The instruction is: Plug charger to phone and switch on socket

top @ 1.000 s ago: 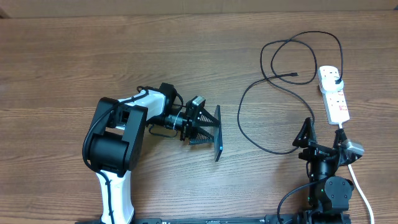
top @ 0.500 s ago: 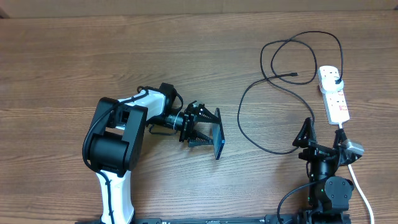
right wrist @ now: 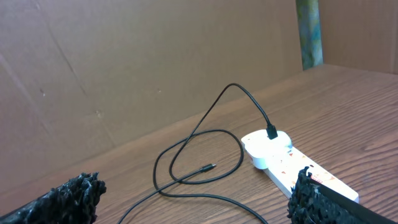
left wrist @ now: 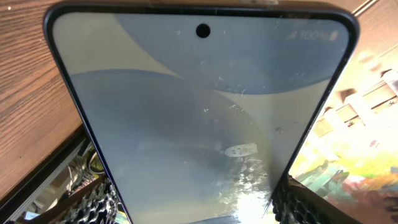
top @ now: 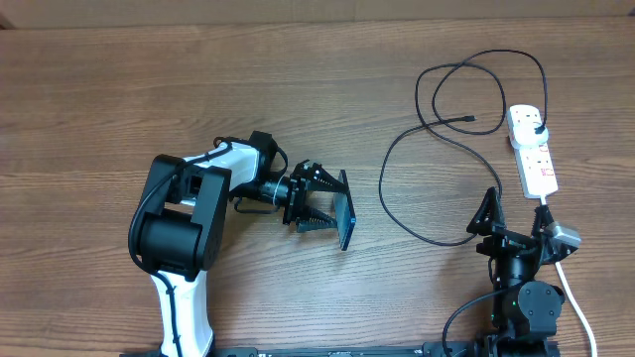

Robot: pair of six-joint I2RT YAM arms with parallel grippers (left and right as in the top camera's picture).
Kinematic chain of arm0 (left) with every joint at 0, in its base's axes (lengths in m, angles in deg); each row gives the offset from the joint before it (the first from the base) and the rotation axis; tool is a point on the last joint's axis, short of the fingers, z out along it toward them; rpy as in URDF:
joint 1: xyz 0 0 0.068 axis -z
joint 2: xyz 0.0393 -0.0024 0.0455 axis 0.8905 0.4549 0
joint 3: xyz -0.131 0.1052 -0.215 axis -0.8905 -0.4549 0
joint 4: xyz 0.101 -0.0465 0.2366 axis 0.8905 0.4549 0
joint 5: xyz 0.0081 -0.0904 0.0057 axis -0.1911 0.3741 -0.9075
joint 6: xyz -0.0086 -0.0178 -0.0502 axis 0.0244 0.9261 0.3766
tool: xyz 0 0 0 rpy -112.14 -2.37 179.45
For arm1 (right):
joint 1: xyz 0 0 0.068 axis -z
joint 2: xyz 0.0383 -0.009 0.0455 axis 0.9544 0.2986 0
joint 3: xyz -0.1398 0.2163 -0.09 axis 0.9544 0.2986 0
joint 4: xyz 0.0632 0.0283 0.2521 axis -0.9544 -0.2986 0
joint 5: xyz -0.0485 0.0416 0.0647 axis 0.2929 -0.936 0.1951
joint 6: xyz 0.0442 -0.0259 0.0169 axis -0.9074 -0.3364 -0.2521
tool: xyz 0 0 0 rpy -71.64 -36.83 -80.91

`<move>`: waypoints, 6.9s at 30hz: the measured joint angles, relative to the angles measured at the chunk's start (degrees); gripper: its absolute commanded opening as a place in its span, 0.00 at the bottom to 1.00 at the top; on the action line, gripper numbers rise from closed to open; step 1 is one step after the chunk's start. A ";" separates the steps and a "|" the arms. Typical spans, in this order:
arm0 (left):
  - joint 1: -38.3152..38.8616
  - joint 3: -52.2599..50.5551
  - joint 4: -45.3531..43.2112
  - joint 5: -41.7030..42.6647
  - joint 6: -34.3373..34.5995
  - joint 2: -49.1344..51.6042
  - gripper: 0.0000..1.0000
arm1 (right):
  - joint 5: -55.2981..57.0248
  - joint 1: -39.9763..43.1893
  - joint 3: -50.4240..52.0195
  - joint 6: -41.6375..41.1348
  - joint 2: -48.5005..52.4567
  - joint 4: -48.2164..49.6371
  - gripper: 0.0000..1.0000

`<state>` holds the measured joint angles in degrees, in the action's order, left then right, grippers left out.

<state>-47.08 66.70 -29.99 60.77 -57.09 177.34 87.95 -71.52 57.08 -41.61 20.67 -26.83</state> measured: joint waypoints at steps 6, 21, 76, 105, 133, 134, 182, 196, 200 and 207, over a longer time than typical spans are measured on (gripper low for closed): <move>0.00 0.00 0.00 0.00 0.02 0.00 0.61 | 0.00 0.00 0.00 0.00 0.00 -0.02 1.00; 0.00 0.00 0.00 0.00 0.00 0.00 0.62 | -3.89 0.00 0.02 -0.44 0.00 -0.11 1.00; -2.51 -0.20 0.00 0.42 1.27 0.00 0.62 | -5.35 -45.83 -34.62 -23.67 34.77 -33.05 0.99; -2.51 -0.26 -2.38 0.63 1.27 0.00 0.63 | 17.66 -62.27 -34.84 -29.92 69.13 -10.67 0.84; -2.51 -0.26 -2.82 0.63 1.07 0.00 0.63 | 20.13 -62.10 -34.84 -21.31 77.48 -0.63 0.48; -2.51 -0.26 -2.82 0.63 1.05 0.00 0.63 | 20.17 -61.92 -34.84 -21.24 77.48 -0.59 0.45; -3.10 -0.28 -3.26 -1.81 -0.94 0.00 1.00 | 12.90 -57.81 -34.84 -21.24 78.44 -0.57 0.04; -5.03 5.09 8.33 -34.27 -6.36 -36.48 0.93 | 18.71 -57.86 -34.93 -38.88 49.24 -26.47 0.04; -5.03 5.49 15.08 -49.86 -6.01 -55.82 0.94 | 18.95 -57.88 -34.75 -47.89 46.60 -26.23 0.04; -5.03 5.81 25.86 -70.34 0.26 -84.67 1.00 | 13.14 -57.81 -23.02 -61.24 50.60 6.58 0.04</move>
<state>-52.11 72.51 -4.13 -9.56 -56.83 92.66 101.09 -129.33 34.07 -102.85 71.27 -20.25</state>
